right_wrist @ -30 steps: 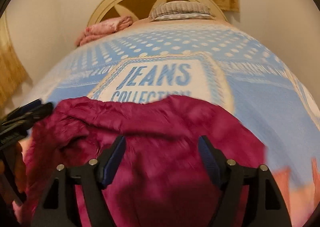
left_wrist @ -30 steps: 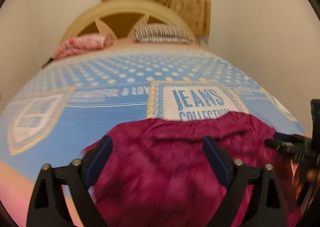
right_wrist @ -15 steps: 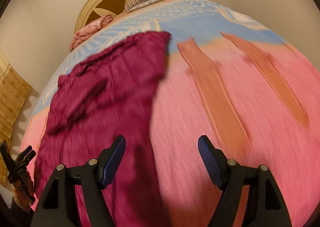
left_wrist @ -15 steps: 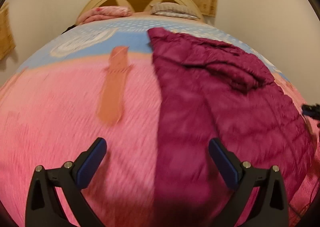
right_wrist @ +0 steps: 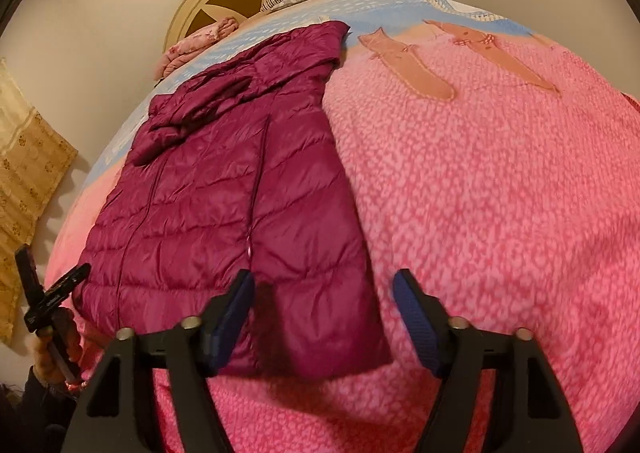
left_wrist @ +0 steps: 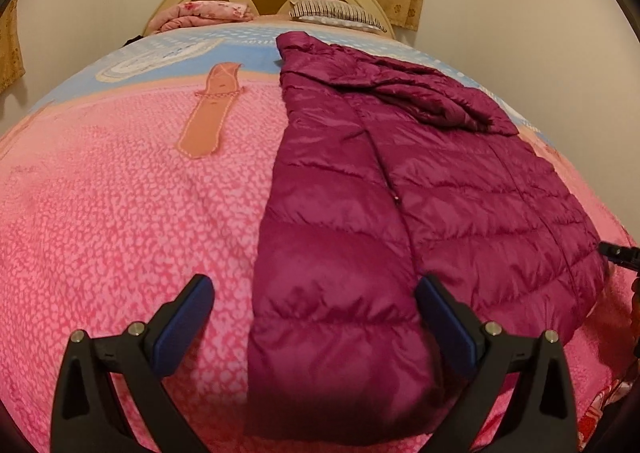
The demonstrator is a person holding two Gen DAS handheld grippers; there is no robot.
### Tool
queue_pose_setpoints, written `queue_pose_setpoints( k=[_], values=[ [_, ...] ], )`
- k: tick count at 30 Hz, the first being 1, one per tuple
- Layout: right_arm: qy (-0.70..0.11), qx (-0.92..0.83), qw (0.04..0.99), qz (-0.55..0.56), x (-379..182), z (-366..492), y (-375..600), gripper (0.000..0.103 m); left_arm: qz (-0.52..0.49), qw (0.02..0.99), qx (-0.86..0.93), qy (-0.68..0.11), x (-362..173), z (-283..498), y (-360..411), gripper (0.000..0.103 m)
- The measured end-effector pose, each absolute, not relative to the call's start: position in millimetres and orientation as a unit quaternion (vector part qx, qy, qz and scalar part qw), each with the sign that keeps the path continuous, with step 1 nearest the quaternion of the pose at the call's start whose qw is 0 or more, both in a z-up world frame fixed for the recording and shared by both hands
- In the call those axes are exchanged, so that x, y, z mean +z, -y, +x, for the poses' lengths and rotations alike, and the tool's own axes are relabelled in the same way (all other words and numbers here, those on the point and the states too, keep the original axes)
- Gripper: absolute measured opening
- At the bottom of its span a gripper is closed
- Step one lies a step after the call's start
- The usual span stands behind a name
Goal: Fold large clothes
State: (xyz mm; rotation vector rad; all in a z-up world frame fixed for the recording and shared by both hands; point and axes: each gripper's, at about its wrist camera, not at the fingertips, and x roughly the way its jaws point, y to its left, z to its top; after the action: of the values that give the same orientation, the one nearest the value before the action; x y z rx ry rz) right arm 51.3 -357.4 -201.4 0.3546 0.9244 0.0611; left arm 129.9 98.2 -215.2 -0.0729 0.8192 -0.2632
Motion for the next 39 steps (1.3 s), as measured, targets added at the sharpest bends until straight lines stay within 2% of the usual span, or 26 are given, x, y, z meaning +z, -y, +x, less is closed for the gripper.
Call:
queue_pose_setpoints(
  k=[1, 3, 4, 5, 6, 7, 8, 9, 10, 11, 23, 27, 32, 39],
  values=[
    [-0.446, 0.043, 0.876, 0.18, -203, 51, 357, 0.048, -0.041, 0.907, -0.131, -0.399, -216, 129, -99, 0.103],
    [-0.443, 0.054, 0.874, 0.193, -206, 50, 357, 0.044, -0.043, 0.907, -0.132, -0.398, -216, 125, -100, 0.098],
    [-0.439, 0.057, 0.875, 0.196, -206, 50, 357, 0.042, -0.044, 0.906, -0.136, -0.398, -216, 123, -100, 0.084],
    [-0.436, 0.061, 0.875, 0.202, -207, 49, 358, 0.036, -0.047, 0.903, -0.148, -0.401, -215, 121, -99, 0.065],
    [-0.435, 0.065, 0.873, 0.211, -208, 49, 359, 0.03, -0.051, 0.899, -0.16, -0.404, -214, 119, -98, 0.057],
    [-0.434, 0.078, 0.868, 0.228, -208, 48, 361, 0.017, -0.045, 0.902, -0.157, -0.399, -212, 116, -97, 0.048],
    [-0.432, 0.088, 0.865, 0.239, -209, 47, 361, 0.011, -0.036, 0.905, -0.157, -0.393, -210, 113, -96, 0.03],
    [-0.427, 0.098, 0.865, 0.245, -207, 44, 360, 0.009, -0.023, 0.907, -0.161, -0.387, -207, 108, -95, 0.025],
    [-0.422, 0.105, 0.867, 0.243, -204, 41, 358, 0.007, -0.022, 0.908, -0.166, -0.384, -205, 106, -95, 0.014],
    [-0.417, 0.112, 0.869, 0.243, -202, 39, 355, 0.006, -0.026, 0.907, -0.176, -0.381, -202, 104, -95, 0.01],
    [-0.343, 0.175, 0.879, 0.281, -130, -9, 362, 0.004, -0.088, 0.918, -0.272, -0.273, -118, 46, -119, 0.008],
    [-0.309, 0.192, 0.88, 0.307, -101, -23, 373, 0.004, -0.139, 0.909, -0.3, -0.252, -94, 42, -129, 0.008],
    [-0.256, 0.21, 0.883, 0.332, -60, -12, 388, 0.004, -0.163, 0.904, -0.315, -0.238, -72, 72, -134, 0.008],
    [-0.209, 0.179, 0.906, 0.323, -19, 65, 396, 0.004, -0.123, 0.918, -0.307, -0.22, -44, 153, -116, 0.008]
  ],
)
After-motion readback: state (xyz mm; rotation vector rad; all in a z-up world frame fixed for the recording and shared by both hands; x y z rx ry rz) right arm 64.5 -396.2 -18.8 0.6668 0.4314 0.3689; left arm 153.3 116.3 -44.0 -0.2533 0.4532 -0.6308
